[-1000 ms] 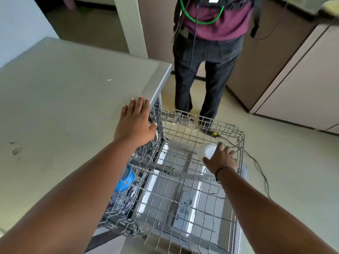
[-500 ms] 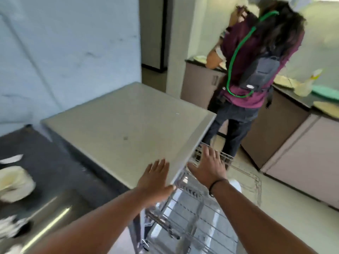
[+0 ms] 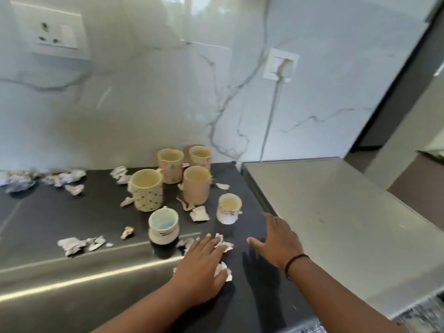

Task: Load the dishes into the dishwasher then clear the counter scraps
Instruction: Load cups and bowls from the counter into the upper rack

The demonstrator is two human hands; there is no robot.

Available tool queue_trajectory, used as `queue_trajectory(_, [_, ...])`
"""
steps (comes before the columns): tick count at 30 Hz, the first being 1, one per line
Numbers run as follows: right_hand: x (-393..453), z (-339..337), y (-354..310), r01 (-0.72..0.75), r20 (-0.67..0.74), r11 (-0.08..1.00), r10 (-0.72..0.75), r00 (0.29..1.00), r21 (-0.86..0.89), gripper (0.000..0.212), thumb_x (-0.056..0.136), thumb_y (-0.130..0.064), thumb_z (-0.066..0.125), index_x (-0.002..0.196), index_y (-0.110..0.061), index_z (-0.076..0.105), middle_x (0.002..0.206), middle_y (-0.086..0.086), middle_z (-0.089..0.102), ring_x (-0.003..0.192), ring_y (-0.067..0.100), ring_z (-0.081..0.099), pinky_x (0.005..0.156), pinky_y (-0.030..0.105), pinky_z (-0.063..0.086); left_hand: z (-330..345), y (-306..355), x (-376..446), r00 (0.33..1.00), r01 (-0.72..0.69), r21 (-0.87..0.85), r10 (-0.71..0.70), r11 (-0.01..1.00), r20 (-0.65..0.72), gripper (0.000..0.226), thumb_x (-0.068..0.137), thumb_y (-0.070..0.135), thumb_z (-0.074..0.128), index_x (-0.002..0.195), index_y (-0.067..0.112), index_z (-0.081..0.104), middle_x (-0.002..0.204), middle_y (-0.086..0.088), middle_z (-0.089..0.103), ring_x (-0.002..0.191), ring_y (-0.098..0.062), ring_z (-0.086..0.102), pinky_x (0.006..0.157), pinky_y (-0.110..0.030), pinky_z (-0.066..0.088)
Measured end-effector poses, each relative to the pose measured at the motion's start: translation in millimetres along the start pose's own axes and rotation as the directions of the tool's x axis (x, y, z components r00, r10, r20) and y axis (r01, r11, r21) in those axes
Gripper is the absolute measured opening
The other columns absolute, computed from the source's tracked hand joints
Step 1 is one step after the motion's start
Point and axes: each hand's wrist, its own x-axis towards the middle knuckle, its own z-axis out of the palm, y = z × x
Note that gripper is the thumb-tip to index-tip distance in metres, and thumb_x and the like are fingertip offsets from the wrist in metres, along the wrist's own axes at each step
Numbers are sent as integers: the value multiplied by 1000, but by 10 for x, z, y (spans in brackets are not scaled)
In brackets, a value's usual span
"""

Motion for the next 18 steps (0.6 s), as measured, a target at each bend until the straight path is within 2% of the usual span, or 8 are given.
queue_trajectory(2, [90, 103, -232, 4, 67, 997, -9, 998, 77, 94, 75, -70, 57, 147, -22, 22, 150, 3, 35, 138, 22, 33, 110, 40, 35, 47, -109, -160, 999, 34, 20, -34, 999, 17, 69, 91, 58, 30, 151, 27, 17, 161, 4, 8, 148, -17, -2, 115, -32, -14])
queue_trajectory(6, [286, 235, -535, -66, 137, 964, 31, 990, 258, 99, 72, -63, 67, 147, -17, 20, 151, 5, 34, 136, 25, 37, 108, 39, 35, 149, -233, -314, 994, 106, 39, -107, 994, 23, 81, 86, 73, 14, 153, 27, 11, 162, 3, 1, 147, -16, -12, 118, -38, -14])
queue_trajectory(9, [438, 310, -669, -148, 138, 897, 98, 986, 417, 89, 67, -54, 77, 136, -20, 31, 139, 5, 46, 123, 25, 49, 102, 43, 43, 167, -245, -300, 993, 113, 33, -114, 993, 27, 83, 84, 75, 12, 152, 29, 8, 162, 5, 0, 147, -15, -15, 118, -41, -12])
queue_trajectory(14, [628, 428, -745, -229, 115, 780, 200, 973, 582, 74, 63, -55, 78, 121, -25, 41, 116, -1, 57, 108, 24, 58, 94, 49, 48, 203, -260, -229, 991, 128, 15, -129, 992, 22, 84, 83, 78, 11, 152, 30, 6, 162, 7, -3, 145, -14, -20, 117, -46, -12])
queue_trajectory(16, [653, 441, -735, -229, 97, 746, 217, 971, 625, 63, 65, -51, 79, 113, -30, 43, 110, -5, 60, 104, 22, 59, 93, 48, 48, 202, -258, -207, 993, 121, 19, -121, 992, 1, 84, 83, 77, 14, 152, 29, 7, 161, 6, -3, 145, -15, -21, 117, -45, -14])
queue_trajectory(18, [632, 439, -711, -213, 80, 724, 214, 974, 656, 60, 66, -47, 81, 110, -31, 44, 107, -7, 60, 98, 17, 58, 90, 41, 49, 201, -257, -198, 993, 114, 15, -114, 993, 2, 84, 84, 76, 15, 153, 29, 6, 161, 6, -6, 144, -15, -23, 116, -43, -18])
